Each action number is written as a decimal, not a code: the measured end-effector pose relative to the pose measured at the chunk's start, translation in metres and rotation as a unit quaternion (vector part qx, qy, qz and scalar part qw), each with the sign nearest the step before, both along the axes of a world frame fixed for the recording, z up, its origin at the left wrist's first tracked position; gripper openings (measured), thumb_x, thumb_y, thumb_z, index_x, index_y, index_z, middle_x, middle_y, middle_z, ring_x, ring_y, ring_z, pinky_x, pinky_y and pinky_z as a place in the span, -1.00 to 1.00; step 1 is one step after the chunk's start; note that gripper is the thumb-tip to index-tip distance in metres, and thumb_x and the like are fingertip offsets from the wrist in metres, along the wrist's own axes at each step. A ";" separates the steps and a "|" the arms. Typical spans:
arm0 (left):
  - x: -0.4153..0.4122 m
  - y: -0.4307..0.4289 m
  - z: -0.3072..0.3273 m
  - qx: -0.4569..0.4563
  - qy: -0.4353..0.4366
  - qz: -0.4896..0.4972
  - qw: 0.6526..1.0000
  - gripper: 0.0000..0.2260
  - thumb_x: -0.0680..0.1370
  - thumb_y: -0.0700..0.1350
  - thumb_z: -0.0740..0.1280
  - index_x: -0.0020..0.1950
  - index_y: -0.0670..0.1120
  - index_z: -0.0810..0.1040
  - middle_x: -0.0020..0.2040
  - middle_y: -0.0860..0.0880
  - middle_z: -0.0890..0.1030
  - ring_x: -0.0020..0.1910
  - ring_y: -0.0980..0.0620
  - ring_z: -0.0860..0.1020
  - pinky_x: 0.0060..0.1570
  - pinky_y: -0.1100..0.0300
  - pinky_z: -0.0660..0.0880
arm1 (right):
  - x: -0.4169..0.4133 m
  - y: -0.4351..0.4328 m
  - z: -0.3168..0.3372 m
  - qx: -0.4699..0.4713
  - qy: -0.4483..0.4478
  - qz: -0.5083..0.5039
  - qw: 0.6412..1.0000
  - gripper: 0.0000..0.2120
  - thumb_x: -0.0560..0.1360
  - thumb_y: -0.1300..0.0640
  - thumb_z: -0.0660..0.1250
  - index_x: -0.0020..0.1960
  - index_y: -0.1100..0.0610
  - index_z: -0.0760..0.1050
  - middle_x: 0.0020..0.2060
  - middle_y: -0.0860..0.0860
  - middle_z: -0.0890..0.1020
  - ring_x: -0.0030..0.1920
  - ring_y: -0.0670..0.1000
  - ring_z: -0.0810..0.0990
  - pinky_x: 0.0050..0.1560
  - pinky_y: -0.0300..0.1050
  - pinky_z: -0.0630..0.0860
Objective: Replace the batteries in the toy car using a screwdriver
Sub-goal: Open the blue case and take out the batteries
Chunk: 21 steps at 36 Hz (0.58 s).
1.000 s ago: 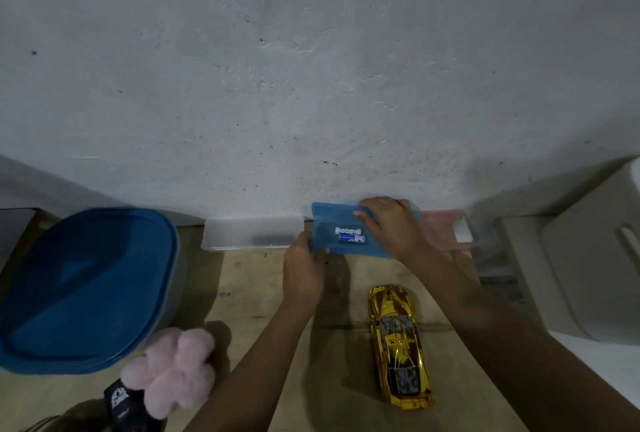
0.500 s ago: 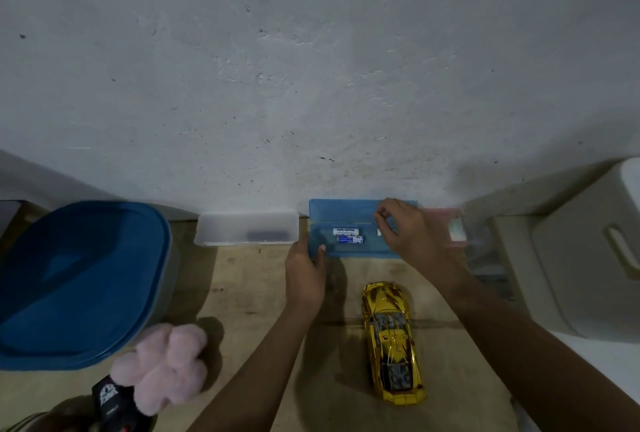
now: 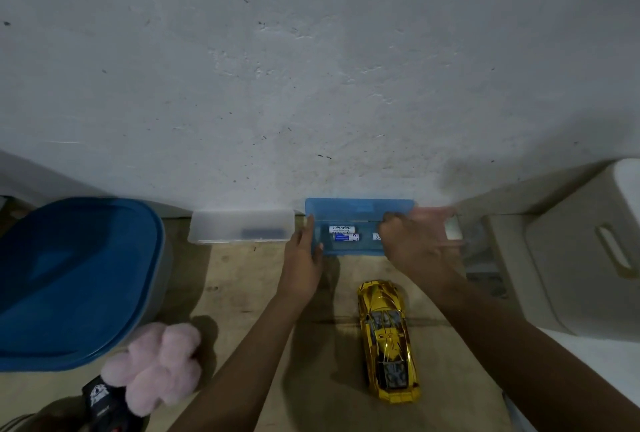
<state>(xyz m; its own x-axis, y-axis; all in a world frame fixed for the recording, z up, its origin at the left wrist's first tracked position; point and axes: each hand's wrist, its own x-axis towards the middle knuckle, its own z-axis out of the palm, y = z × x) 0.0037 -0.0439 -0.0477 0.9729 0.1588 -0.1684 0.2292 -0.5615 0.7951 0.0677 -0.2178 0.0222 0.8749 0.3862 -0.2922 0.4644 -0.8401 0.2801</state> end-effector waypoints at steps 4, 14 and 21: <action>-0.001 0.001 0.001 0.005 0.011 -0.004 1.000 -0.48 0.63 -0.13 0.15 0.53 0.01 0.01 0.45 -0.12 0.29 0.41 -0.05 0.25 0.39 0.04 0.29 | 0.008 0.009 -0.013 -0.014 0.065 -0.005 0.998 -0.76 0.52 0.27 0.19 0.16 0.19 0.46 0.14 0.10 0.48 0.16 0.10 0.49 0.09 -0.05 0.48; 0.003 -0.003 0.002 0.018 0.018 -0.014 1.000 -0.49 0.63 -0.16 0.15 0.54 -0.06 0.02 0.46 -0.12 0.27 0.41 -0.05 0.25 0.41 0.06 0.27 | -0.003 0.026 -0.034 0.247 0.098 0.057 0.962 -0.69 0.55 0.22 0.16 0.30 0.18 0.37 0.23 0.10 0.43 0.24 0.08 0.39 0.17 -0.05 0.42; 0.003 -0.002 0.002 0.011 0.031 -0.017 0.999 -0.49 0.63 -0.18 0.13 0.54 -0.06 0.00 0.48 -0.11 0.22 0.43 -0.06 0.21 0.42 0.09 0.19 | -0.020 0.037 -0.044 0.281 0.101 0.047 0.953 -0.57 0.62 0.04 0.04 0.45 0.14 0.18 0.39 0.05 0.30 0.39 0.02 0.25 0.36 -0.07 0.27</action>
<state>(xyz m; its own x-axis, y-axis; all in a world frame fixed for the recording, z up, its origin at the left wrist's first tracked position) 0.0072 -0.0459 -0.0458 0.9658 0.1299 -0.2246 0.2574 -0.5878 0.7670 0.0474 -0.1808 -0.0214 0.7763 0.6055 -0.1753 0.5419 -0.7831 -0.3052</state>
